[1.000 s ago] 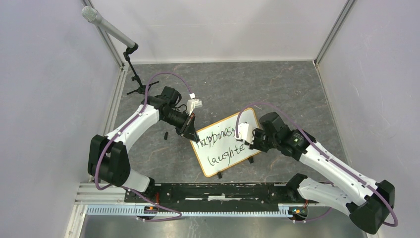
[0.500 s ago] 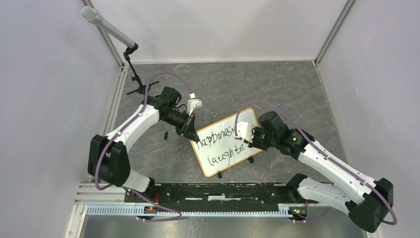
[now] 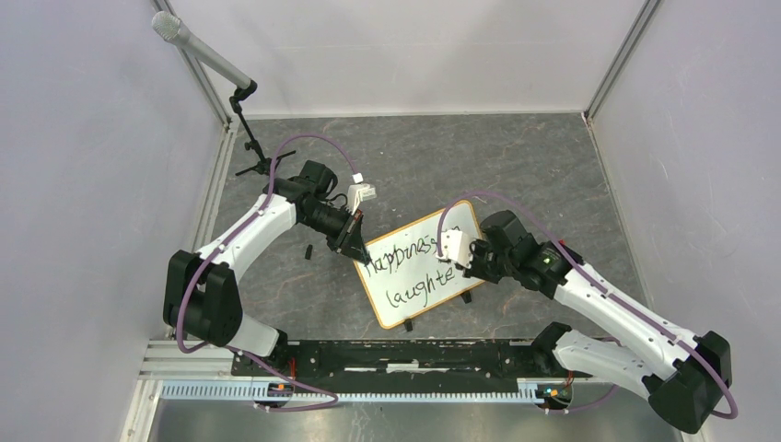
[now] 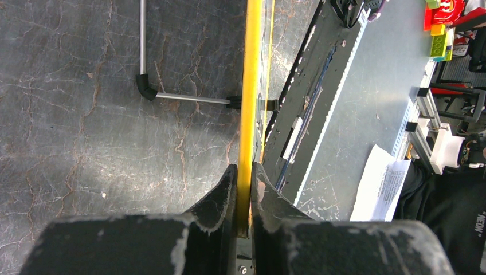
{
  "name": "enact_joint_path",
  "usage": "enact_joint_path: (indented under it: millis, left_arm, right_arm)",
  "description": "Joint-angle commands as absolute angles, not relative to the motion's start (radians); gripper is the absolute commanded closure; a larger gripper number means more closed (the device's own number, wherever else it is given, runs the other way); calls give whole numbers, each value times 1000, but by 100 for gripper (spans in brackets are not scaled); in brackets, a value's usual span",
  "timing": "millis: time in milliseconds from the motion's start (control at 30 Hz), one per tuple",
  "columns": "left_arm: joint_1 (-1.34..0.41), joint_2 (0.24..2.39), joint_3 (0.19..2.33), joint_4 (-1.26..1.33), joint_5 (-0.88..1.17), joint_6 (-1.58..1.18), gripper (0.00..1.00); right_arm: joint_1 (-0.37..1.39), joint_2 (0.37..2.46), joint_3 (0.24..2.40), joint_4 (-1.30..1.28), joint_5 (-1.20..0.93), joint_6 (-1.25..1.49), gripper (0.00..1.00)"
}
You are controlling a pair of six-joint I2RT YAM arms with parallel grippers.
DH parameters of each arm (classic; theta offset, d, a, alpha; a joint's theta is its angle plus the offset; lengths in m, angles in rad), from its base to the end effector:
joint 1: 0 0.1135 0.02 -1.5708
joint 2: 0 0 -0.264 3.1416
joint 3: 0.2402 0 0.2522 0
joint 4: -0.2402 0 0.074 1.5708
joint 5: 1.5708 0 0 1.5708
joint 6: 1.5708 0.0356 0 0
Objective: Write a sentence on the whiteboard
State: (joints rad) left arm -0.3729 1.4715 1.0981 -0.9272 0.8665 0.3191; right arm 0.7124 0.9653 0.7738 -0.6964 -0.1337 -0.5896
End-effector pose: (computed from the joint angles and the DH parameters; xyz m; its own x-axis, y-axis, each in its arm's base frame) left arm 0.2413 -0.1235 0.2492 -0.7187 0.4993 -0.4838 0.6854 0.3920 -0.6136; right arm 0.1411 0.1282 0.2581 -0.0924 -0.8079 -0.5820 -0.9178 0.2958 -0.2649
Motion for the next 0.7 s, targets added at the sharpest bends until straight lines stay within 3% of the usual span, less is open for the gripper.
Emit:
enact_joint_path:
  millis: [0, 667]
  left_arm:
    - [-392, 1478, 1060, -934, 717, 322, 98]
    - [-393, 1479, 1060, -935, 718, 322, 98]
  right_arm:
    - [707, 962, 749, -696, -138, -603, 100]
    - [704, 972, 814, -673, -138, -568, 100]
